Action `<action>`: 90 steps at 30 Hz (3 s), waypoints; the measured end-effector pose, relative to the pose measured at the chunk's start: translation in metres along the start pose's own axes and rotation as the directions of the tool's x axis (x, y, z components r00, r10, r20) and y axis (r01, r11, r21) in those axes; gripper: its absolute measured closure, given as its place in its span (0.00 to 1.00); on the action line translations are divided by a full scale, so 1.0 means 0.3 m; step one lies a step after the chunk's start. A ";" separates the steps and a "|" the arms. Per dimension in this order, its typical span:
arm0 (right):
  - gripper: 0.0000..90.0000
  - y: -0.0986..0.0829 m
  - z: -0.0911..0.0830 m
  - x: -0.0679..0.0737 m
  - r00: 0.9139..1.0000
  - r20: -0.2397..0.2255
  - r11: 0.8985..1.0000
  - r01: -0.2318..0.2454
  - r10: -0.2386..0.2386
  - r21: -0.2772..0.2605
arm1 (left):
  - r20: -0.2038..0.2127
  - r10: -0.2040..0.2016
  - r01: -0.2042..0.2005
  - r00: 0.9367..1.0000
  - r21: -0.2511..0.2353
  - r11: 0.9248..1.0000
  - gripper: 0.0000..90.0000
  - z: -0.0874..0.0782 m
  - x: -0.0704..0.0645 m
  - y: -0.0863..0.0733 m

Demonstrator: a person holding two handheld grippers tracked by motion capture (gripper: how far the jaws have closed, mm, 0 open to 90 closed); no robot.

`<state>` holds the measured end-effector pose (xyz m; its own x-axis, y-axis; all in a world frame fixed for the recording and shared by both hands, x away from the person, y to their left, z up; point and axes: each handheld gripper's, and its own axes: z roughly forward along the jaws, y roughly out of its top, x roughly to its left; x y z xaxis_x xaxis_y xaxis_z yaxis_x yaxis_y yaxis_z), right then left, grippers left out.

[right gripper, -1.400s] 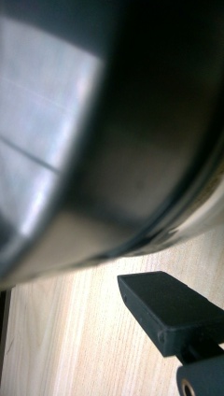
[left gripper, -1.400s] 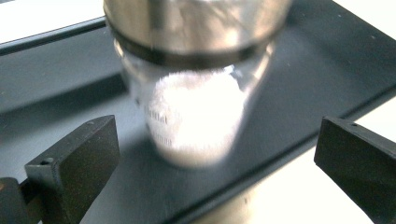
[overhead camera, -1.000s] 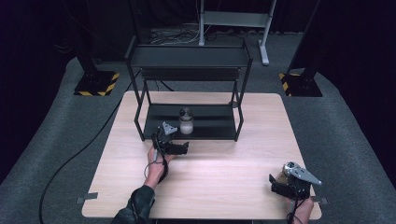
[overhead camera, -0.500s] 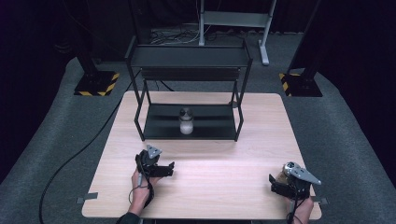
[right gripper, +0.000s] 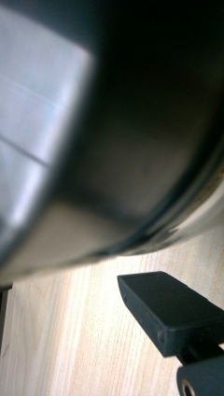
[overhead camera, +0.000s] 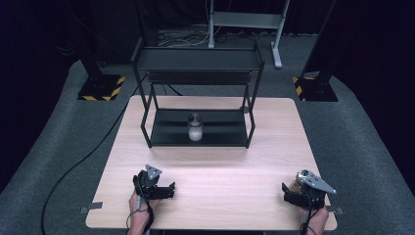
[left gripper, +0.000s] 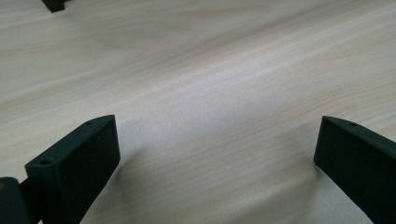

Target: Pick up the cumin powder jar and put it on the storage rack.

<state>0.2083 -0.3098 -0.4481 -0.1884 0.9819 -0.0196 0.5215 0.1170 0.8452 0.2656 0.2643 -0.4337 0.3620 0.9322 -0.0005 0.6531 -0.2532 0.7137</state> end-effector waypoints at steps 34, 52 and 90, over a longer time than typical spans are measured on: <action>0.18 -0.094 -0.037 0.010 1.000 0.010 0.988 0.001 0.000 -0.153 | 0.008 -0.001 0.001 1.000 -0.011 1.000 0.00 -0.008 -0.005 -0.022; 0.34 -0.081 -0.031 0.009 1.000 0.018 0.991 -0.019 0.022 -0.135 | 0.009 0.004 -0.004 1.000 -0.009 1.000 0.00 -0.008 -0.004 -0.021; 0.34 0.061 -0.113 0.053 1.000 -0.014 0.984 0.004 -0.006 -0.181 | 0.016 0.018 -0.018 1.000 -0.014 1.000 0.01 -0.009 -0.004 -0.022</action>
<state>0.1868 -0.2971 -0.4148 -0.2030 0.9790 -0.0175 0.3619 0.0916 0.9277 0.2592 0.2656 -0.4365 0.3842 0.9233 0.0012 0.6375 -0.2662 0.7230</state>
